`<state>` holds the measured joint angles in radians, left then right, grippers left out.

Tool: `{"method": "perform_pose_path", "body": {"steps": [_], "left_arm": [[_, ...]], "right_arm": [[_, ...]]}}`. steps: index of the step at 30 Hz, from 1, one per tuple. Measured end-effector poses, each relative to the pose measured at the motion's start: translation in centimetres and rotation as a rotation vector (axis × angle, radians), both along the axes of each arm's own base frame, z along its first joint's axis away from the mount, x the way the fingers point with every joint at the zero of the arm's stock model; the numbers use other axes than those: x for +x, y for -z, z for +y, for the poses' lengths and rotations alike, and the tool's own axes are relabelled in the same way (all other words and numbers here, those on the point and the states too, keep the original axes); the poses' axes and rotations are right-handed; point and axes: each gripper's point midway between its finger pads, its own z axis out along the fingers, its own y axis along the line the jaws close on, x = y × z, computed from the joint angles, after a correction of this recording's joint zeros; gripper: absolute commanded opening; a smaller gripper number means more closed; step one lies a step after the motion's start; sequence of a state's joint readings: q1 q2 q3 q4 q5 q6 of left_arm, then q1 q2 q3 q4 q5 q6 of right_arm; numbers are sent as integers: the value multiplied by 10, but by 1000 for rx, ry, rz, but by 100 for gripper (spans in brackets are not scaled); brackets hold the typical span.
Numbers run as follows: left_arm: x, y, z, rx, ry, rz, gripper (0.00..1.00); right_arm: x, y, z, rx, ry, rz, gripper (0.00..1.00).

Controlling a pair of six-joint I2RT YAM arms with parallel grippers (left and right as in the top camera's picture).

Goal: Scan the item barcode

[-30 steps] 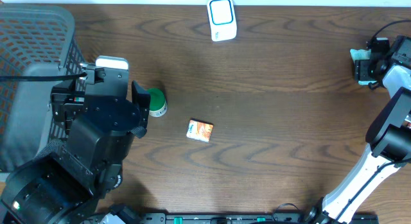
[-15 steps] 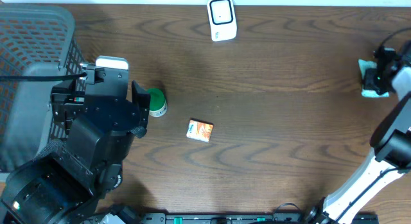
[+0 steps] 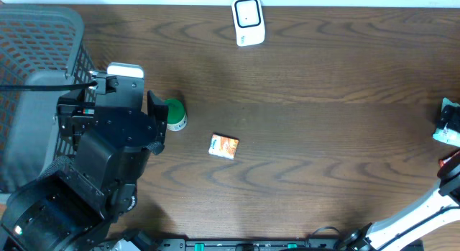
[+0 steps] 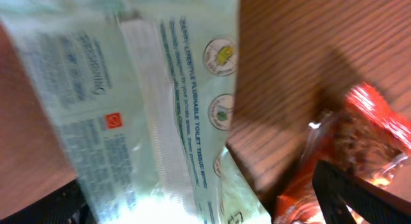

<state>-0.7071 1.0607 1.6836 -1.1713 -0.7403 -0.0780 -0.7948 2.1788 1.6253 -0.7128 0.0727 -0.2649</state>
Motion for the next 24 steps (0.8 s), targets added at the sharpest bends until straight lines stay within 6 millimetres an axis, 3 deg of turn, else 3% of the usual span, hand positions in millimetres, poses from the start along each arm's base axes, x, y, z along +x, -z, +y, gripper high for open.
{"method": "perform_pose_path", "body": {"steps": [3,7,9,11,13,15,18,21,23,24], "left_arm": [[0,0,0,0,0,0,98],[0,0,0,0,0,0,98],[0,0,0,0,0,0,98],[0,0,0,0,0,0,98],[0,0,0,0,0,0,98],[0,0,0,0,0,0,98],[0,0,0,0,0,0,98],[0,0,0,0,0,0,98],[0,0,0,0,0,0,98],[0,0,0,0,0,0,98]], "right_arm": [[17,-26,5,9,-8,-112,99],[58,-96,29,-12,-79,-327,99],[78,-137,59,0,-136,-432,99],[95,-171,101,53,-218,-516,99],[106,-187,144,131,-296,-551,99],[112,-186,183,217,-354,-541,99],[112,-168,241,367,-387,-465,99],[101,-148,303,524,-348,-340,96],[85,-137,347,606,-344,-228,86],[80,-136,363,624,-354,-196,70]]}}
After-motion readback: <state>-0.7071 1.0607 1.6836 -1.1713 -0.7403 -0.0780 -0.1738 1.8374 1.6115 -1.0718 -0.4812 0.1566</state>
